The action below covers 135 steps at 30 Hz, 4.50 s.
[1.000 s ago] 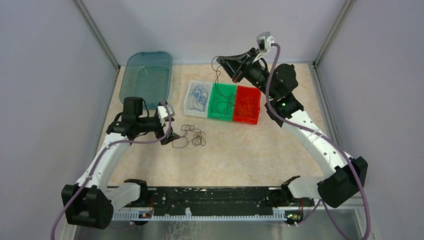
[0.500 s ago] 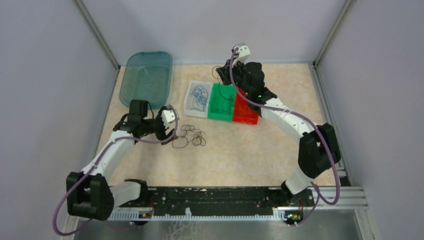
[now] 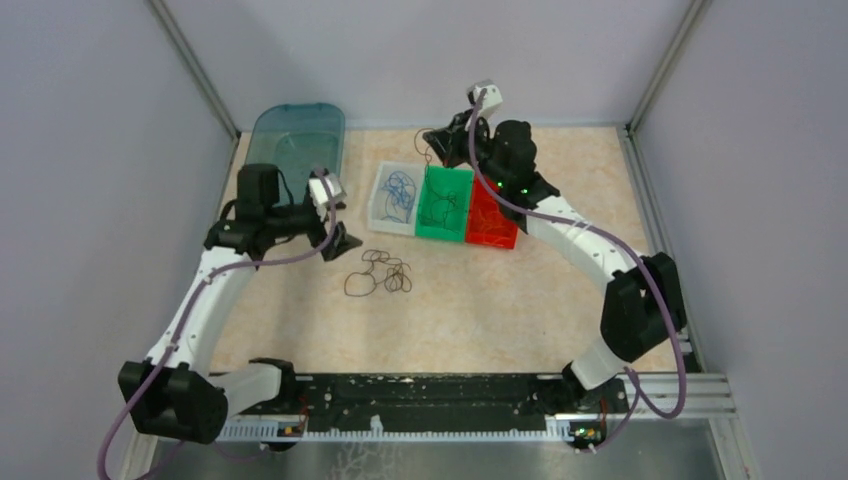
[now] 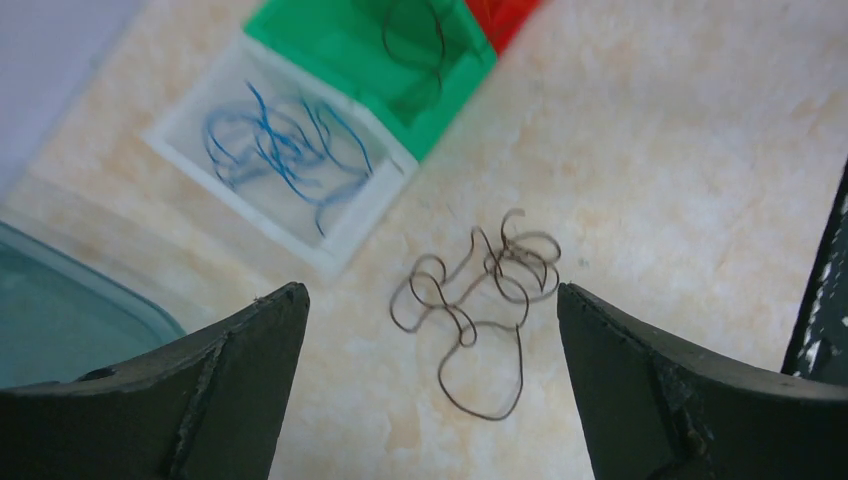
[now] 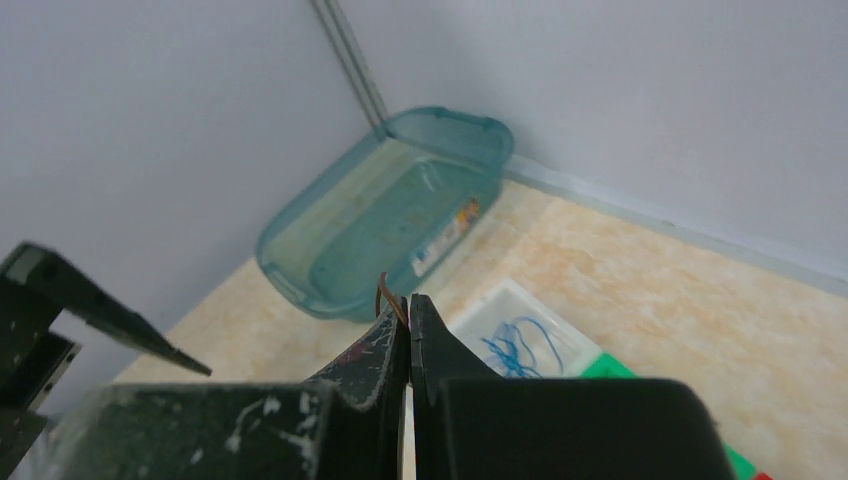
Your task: Untangle the cables
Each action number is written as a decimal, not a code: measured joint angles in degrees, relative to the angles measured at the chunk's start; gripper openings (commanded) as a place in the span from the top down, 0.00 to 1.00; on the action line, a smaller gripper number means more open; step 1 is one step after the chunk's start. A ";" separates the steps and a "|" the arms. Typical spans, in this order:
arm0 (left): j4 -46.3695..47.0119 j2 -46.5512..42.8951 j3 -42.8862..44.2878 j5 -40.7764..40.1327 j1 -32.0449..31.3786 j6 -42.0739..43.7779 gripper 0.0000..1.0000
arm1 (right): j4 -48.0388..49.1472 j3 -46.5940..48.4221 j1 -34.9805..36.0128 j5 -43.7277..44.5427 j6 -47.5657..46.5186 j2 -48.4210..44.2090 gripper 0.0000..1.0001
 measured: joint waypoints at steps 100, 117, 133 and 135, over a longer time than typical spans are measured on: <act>-3.21 0.33 -0.24 -3.54 14.60 -3.63 0.00 | -12.22 0.33 13.64 -9.79 -14.38 6.05 0.35; -5.05 -2.14 -4.28 4.39 20.65 -0.44 0.00 | -19.98 0.87 16.96 -6.45 -20.94 21.94 0.94; -6.16 -1.14 -4.26 14.69 20.65 1.55 0.00 | -10.14 -1.75 16.96 -14.88 -12.46 1.51 0.97; -6.14 -1.20 -4.22 15.85 20.65 1.18 0.00 | -7.28 -2.78 16.96 -16.59 -10.14 -0.68 0.97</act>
